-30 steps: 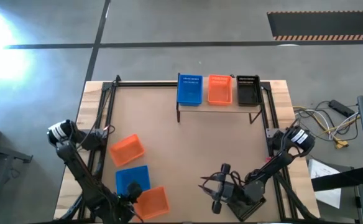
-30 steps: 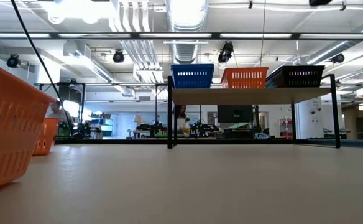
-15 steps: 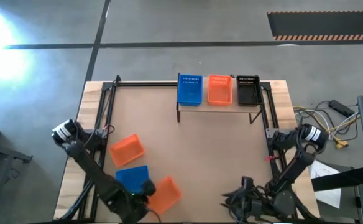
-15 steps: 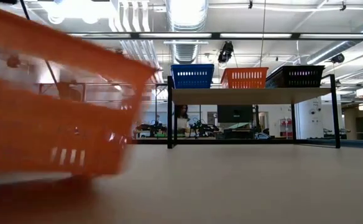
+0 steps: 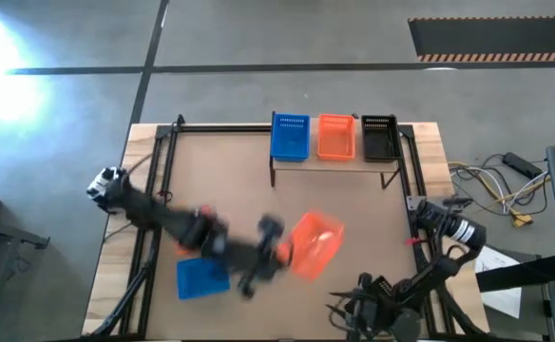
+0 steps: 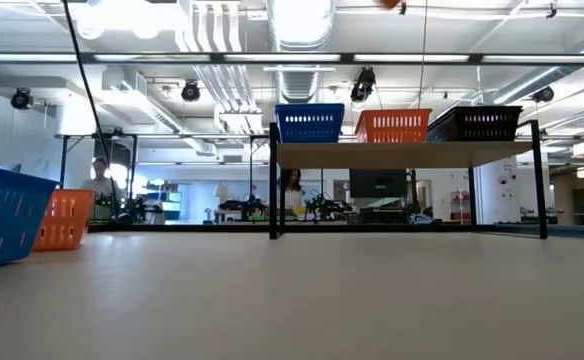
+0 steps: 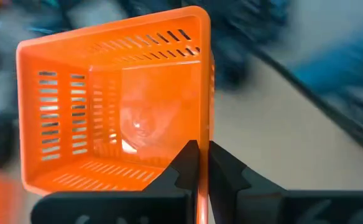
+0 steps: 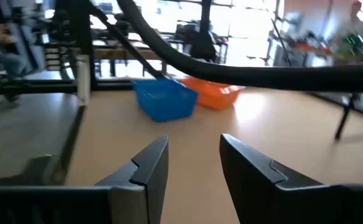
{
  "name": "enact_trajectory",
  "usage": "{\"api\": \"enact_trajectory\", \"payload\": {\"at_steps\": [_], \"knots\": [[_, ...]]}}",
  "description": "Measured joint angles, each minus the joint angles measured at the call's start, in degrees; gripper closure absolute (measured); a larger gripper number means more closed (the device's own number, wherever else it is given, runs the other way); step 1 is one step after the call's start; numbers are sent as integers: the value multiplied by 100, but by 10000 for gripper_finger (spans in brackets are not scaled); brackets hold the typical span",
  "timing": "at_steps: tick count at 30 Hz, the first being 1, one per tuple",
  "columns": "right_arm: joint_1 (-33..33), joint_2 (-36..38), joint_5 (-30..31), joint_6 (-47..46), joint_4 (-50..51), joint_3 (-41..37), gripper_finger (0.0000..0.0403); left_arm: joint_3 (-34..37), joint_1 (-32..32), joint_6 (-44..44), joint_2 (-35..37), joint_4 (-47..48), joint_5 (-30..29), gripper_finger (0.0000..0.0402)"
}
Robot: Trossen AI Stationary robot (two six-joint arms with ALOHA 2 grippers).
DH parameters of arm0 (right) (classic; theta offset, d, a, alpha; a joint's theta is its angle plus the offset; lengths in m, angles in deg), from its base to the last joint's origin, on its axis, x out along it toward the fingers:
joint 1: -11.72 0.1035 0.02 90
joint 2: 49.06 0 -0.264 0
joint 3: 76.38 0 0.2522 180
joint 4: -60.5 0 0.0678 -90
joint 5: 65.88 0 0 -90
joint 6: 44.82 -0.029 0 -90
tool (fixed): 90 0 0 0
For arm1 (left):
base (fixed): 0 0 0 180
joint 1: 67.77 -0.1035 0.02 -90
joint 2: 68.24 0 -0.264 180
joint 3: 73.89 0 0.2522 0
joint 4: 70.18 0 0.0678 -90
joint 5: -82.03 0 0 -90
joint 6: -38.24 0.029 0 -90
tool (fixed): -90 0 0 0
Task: Stack baskets on shelf by color
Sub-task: Stack the bottom orange bin on top of the other orange bin on the shelf
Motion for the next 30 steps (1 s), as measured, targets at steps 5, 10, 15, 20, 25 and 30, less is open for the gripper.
{"api": "enact_trajectory", "payload": {"at_steps": [5, 10, 15, 20, 25, 30], "knots": [[-309, -756, 343, -1475, 1, 156, 266, -1144, -1694, 459, -282, -215, 309, 401], [-517, -1282, 456, -1423, -19, 612, 266, -1682, -3195, 575, -935, -592, 1639, 401], [-615, -1273, 1036, -351, -21, 969, 266, -1755, -3891, 591, -1485, -811, 1810, 401], [-603, -1063, 1422, 737, -28, 1322, 266, -1690, -3966, 599, -1826, -749, 1853, 401], [-523, -902, 1427, 1707, -23, 1706, 266, -1573, -3852, 612, -1859, -690, 1800, 401], [-465, -878, 1424, 2350, -3, 1999, 266, -1605, -3717, 604, -1782, -632, 1618, 401]]}}
